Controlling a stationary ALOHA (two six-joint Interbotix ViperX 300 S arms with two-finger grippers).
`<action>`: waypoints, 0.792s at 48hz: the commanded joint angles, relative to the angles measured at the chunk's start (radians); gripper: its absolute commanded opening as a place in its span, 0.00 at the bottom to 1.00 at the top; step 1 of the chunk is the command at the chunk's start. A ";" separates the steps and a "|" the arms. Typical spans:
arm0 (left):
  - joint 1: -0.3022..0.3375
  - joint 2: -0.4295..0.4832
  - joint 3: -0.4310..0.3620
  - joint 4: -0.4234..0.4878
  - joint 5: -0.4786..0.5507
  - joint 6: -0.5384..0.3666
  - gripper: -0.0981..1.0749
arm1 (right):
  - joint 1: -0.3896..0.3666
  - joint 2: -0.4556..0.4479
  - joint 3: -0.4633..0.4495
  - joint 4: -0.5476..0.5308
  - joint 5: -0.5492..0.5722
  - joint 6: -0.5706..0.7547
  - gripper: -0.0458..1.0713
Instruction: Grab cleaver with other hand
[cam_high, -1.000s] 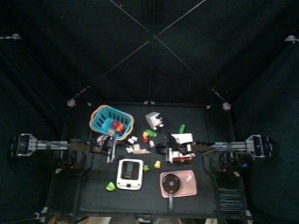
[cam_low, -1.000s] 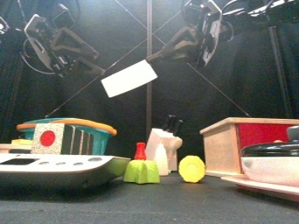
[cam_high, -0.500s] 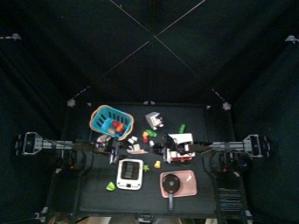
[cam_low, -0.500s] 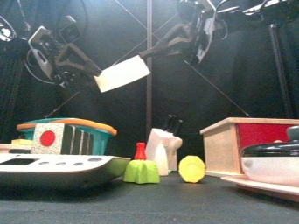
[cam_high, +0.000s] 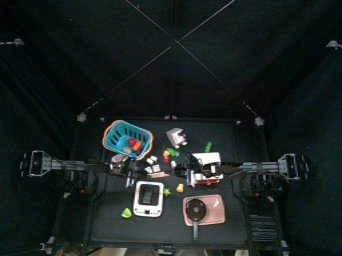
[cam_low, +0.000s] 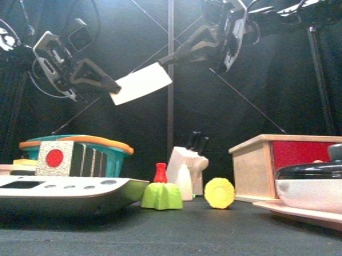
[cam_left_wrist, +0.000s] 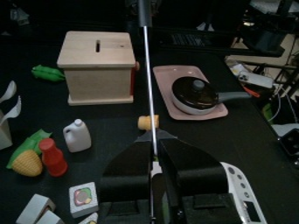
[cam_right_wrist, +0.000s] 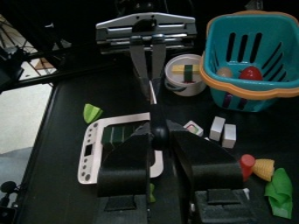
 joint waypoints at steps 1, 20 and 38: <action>0.002 -0.008 -0.006 -0.029 -0.029 0.029 0.30 | 0.002 -0.012 -0.021 0.005 -0.008 0.008 0.40; -0.003 -0.074 0.069 -0.115 -0.124 0.164 0.26 | 0.034 0.124 -0.057 0.110 0.028 0.009 0.40; -0.008 -0.075 0.126 -0.181 -0.236 0.219 0.26 | 0.048 0.241 -0.170 0.118 0.238 0.005 0.40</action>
